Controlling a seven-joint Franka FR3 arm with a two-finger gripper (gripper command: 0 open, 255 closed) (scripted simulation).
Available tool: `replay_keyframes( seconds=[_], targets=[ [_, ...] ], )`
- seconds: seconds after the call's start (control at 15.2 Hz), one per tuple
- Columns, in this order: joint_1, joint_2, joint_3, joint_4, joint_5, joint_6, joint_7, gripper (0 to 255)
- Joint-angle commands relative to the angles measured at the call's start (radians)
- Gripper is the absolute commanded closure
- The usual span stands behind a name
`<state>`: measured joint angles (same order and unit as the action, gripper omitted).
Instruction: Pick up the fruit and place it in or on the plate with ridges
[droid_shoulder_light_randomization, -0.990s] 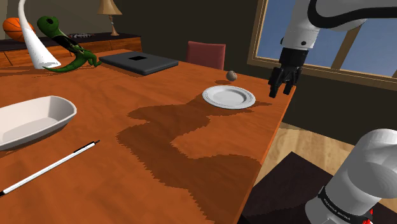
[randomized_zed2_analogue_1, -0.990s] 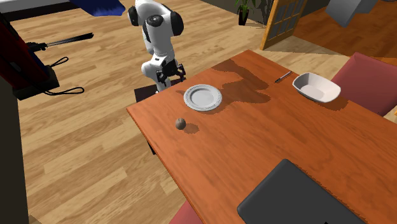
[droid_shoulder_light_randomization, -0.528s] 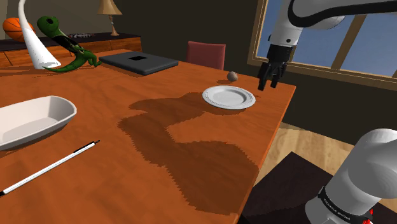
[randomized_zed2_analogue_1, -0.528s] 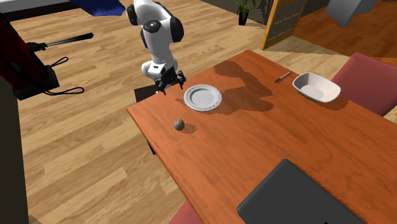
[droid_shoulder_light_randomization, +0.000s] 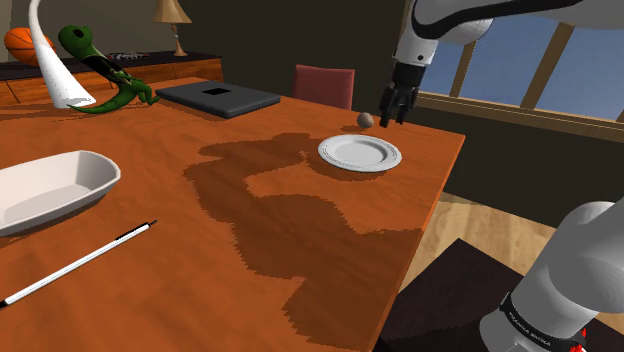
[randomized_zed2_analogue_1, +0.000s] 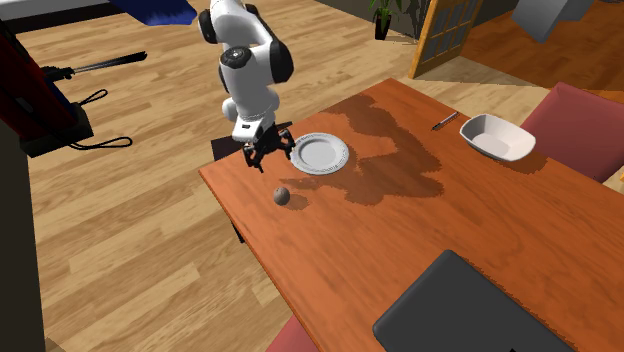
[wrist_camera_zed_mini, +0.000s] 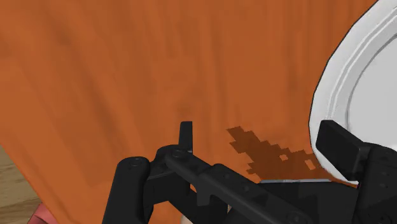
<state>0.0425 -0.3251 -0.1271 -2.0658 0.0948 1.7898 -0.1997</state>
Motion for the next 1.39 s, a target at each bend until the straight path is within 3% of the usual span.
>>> replay_keyframes(
  seconds=[0.0, 0.4, 0.92, 1.32],
  targets=[
    [0.004, 0.073, -0.014, 0.078, 0.01, 0.006, -0.044, 0],
    [0.01, 0.292, -0.04, 0.329, 0.057, 0.001, -0.157, 0],
    [0.015, 0.3, -0.033, 0.238, 0.061, 0.101, -0.16, 0],
    [0.015, 0.3, -0.033, 0.238, 0.061, 0.101, -0.16, 0]
  ],
)
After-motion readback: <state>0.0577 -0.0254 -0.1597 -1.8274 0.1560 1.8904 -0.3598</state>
